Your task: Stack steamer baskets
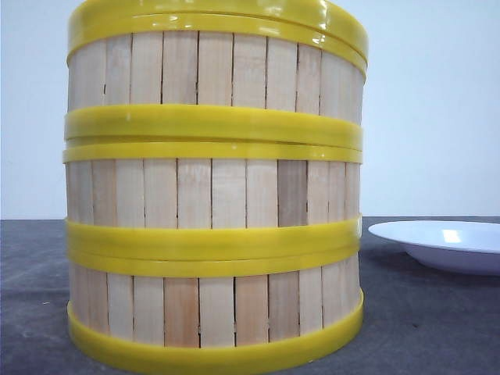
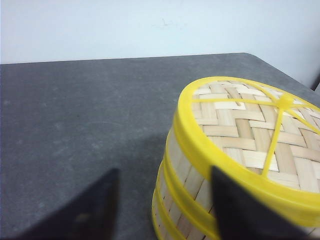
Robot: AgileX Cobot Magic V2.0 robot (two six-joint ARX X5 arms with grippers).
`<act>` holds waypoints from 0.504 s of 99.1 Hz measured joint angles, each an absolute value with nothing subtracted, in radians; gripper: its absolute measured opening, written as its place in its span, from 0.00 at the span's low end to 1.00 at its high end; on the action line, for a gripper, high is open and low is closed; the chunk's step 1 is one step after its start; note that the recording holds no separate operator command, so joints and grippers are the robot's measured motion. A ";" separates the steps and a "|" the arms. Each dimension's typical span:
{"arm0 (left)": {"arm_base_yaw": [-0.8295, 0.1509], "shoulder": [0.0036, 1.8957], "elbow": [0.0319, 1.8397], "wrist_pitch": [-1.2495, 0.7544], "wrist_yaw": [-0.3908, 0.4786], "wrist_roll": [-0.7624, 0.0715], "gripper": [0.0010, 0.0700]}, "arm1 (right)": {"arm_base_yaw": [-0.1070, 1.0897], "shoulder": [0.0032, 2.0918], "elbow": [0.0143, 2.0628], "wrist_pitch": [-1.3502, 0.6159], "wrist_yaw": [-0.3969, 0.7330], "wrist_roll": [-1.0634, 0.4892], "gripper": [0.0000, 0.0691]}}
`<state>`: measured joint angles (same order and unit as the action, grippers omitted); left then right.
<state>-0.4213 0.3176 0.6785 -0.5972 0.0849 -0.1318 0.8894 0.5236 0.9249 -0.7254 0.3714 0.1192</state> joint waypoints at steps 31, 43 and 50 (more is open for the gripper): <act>-0.421 0.318 0.678 -0.603 0.085 -0.135 0.03 | 0.889 0.524 0.925 -0.716 0.371 0.120 0.01; -0.421 0.318 0.678 -0.603 0.085 -0.135 0.03 | 0.889 0.524 0.925 -0.712 0.371 0.120 0.01; -0.421 0.318 0.678 -0.603 0.085 -0.135 0.03 | 0.889 0.524 0.925 -0.712 0.371 0.120 0.01</act>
